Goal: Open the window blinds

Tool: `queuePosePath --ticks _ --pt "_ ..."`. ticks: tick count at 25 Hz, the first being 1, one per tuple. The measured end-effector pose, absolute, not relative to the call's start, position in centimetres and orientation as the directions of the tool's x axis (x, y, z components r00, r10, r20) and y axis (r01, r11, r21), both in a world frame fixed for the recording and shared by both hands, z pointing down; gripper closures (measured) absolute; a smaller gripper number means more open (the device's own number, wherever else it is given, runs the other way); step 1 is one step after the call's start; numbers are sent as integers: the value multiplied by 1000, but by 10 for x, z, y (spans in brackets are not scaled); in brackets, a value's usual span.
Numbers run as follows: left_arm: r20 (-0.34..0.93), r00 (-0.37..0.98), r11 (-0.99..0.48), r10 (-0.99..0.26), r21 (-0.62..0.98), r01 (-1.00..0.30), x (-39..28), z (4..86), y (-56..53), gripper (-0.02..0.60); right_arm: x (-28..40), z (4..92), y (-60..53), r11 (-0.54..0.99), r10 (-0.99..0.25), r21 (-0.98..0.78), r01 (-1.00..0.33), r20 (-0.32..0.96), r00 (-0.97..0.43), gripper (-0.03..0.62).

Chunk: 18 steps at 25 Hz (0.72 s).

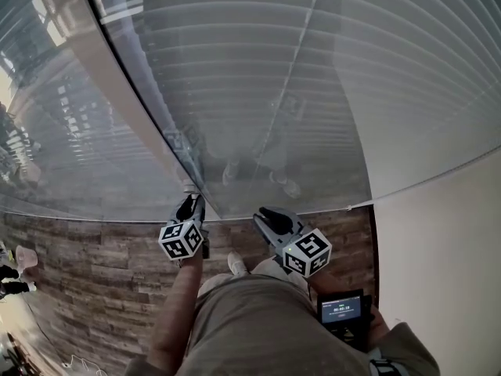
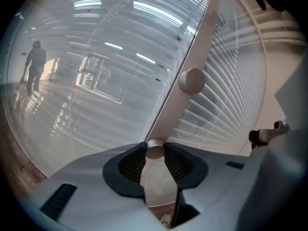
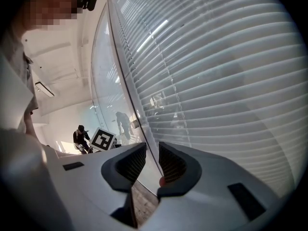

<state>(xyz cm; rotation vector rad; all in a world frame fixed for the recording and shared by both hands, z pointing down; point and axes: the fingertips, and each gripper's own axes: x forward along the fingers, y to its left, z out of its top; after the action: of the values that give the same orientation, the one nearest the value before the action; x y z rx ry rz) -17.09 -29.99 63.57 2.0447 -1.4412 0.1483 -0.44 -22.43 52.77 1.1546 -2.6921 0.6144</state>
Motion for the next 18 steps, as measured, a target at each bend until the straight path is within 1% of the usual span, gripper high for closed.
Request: queuePosePath --ticks 2,4,9,11,14,18 --pt "419 410 -212 -810 443 -871 -172 636 -301 445 -8 528 -225 624 -658 -309 -718 289 -696 503" --pt "404 427 -196 -809 500 -844 -173 636 -301 445 -10 528 -225 626 -655 -309 -716 289 -698 503" --pt "329 477 -148 -815 678 -720 -174 634 -299 446 -10 527 -222 623 -658 -311 -718 288 -696 503" --pt "286 499 -127 -818 756 -643 -174 632 -299 446 -10 526 -219 623 -657 -311 -718 290 -695 503" --pt "208 528 -84 -824 875 -476 -173 630 -299 446 -9 527 -217 622 -656 -311 -719 294 -695 503" --pt "139 548 -57 -825 944 -326 -174 632 -300 446 -7 529 -217 623 -654 -316 -716 292 -698 503"
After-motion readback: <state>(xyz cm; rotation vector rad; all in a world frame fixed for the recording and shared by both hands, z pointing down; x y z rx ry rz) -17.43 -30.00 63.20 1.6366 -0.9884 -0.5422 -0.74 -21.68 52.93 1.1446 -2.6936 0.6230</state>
